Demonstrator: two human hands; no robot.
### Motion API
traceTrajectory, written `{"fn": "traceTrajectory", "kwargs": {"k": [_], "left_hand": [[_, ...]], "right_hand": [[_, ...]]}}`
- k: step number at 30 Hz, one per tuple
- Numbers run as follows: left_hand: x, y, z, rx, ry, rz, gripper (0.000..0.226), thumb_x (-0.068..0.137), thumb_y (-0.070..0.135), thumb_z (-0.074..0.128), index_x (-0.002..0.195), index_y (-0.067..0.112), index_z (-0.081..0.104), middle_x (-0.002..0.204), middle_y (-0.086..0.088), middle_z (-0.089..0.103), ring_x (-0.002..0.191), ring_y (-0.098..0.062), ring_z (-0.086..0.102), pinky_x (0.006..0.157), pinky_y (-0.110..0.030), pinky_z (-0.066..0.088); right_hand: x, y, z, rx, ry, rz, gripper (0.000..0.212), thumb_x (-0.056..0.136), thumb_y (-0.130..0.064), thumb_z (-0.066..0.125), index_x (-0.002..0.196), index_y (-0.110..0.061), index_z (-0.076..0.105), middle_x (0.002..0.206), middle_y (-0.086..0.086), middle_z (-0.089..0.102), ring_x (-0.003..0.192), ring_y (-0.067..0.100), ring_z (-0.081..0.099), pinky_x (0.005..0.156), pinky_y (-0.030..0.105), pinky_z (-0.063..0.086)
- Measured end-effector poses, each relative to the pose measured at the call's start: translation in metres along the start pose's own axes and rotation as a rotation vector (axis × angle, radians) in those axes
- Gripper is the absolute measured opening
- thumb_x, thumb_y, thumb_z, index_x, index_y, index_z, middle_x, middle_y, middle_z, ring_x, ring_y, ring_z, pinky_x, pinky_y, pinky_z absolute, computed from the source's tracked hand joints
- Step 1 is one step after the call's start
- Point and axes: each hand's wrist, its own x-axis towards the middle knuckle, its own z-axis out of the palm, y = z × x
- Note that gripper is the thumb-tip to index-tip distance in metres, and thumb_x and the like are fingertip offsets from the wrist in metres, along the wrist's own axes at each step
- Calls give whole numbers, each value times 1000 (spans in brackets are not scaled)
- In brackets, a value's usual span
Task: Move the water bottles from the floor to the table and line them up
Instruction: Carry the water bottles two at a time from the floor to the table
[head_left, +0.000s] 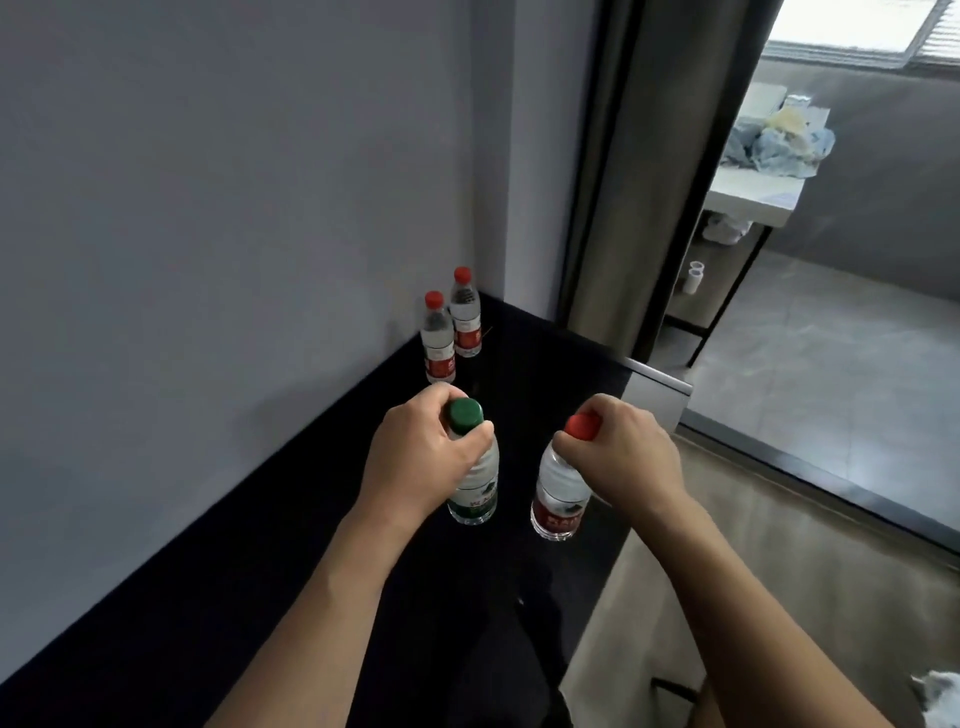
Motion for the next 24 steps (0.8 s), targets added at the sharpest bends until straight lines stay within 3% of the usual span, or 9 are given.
{"fn": "traceTrajectory", "kwargs": {"k": [5,13,18,24], "left_hand": [[29,-19,2,55,73,-81,17,78,44,73,81,32,61,67,11,63,66,-3,60,55,-19,47],[66,-44,1,176,212,-286,20,80,47,72,87,32,62,67,12,63,64,-2,60,56,-25,51],[84,-65,-8,230,273,-363,19,82,47,70,89,33,60,69,12,63,63,-1,59,55,-27,52],[105,-97,-15,281,311,-480,19,85,43,69,96,32,59,76,13,62,68,0,59,59,-25,51]], "right_hand": [[54,-19,26,16,-99,-93,27,67,-46,61,88,-29,60,81,-9,62,76,18,59,64,29,44],[142,-58,72,49,-312,-361,20,69,-45,61,80,-28,56,71,-11,58,66,8,56,57,28,46],[183,-90,111,49,-394,-555,15,73,-42,59,73,-28,51,65,-11,55,57,7,51,47,23,33],[224,-127,156,8,-469,-704,11,78,-33,59,76,-24,53,66,-9,54,57,8,50,46,22,31]]}}
